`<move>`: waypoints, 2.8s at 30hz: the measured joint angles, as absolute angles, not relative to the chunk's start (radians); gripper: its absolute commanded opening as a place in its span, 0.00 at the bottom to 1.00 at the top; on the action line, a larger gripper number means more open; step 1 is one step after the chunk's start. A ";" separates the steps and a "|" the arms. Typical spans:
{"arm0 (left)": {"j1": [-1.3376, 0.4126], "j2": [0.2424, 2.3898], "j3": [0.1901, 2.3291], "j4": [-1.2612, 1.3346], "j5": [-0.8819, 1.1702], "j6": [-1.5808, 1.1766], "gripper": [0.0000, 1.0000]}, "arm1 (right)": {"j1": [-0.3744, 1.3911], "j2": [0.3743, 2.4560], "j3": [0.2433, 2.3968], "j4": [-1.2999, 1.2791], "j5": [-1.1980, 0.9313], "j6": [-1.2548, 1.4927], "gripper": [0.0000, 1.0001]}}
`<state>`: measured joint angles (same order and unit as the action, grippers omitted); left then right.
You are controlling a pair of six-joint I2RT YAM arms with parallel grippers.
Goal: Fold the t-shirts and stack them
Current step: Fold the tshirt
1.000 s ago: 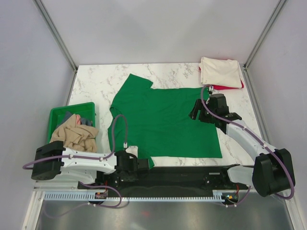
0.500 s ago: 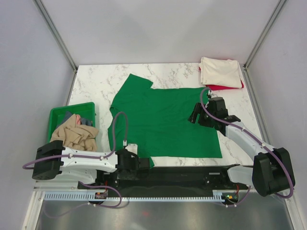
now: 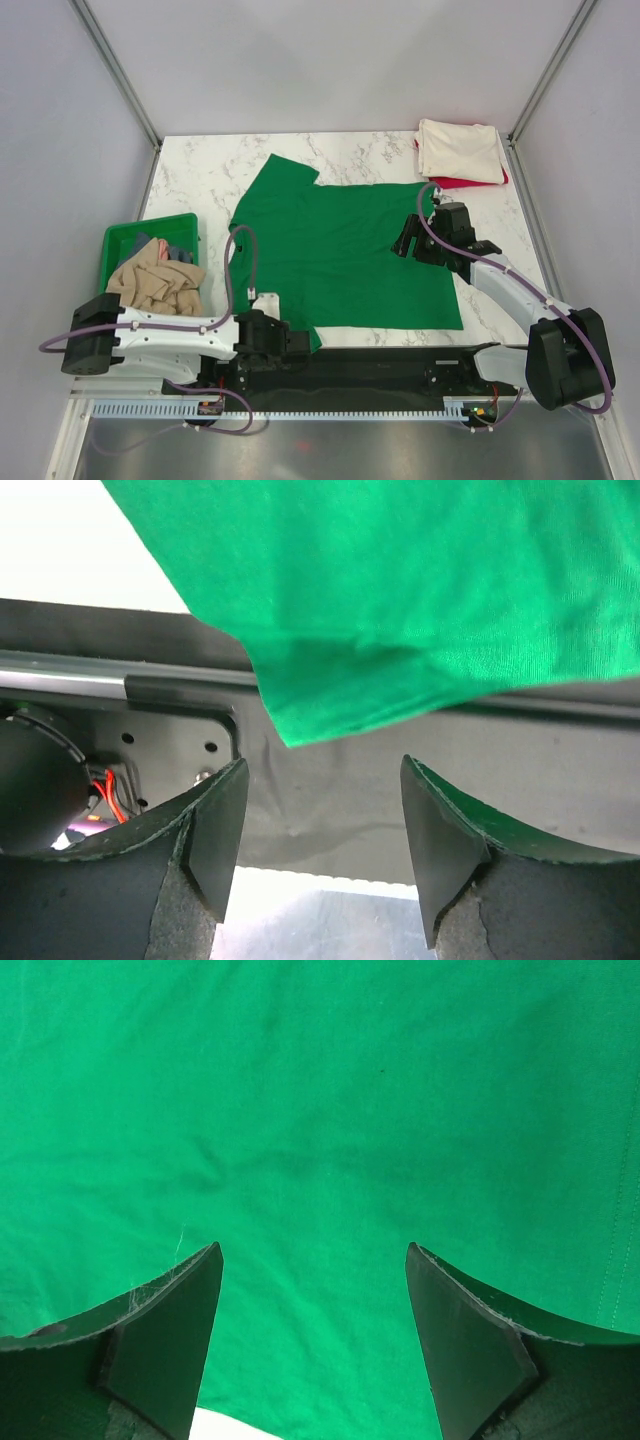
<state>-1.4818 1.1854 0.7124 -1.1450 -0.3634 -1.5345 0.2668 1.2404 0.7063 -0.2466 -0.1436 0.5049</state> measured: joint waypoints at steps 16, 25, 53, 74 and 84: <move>-1.348 1.139 0.537 -0.984 -0.362 -1.518 0.53 | 0.271 1.243 0.702 -0.247 -0.152 0.503 0.82; -1.342 1.125 0.532 -0.987 -0.369 -1.497 0.10 | 0.271 1.268 0.702 -0.243 -0.152 0.501 0.82; -1.088 0.933 0.684 -0.896 -0.441 -1.107 0.02 | 0.021 0.701 0.365 -0.584 0.233 0.893 0.76; -1.022 0.892 0.645 -0.745 -0.367 -0.971 0.02 | 0.196 0.974 0.600 -0.873 0.149 0.963 0.89; -1.000 0.907 0.605 -0.685 -0.326 -0.939 0.02 | 0.244 1.084 0.687 -0.990 0.215 0.953 0.77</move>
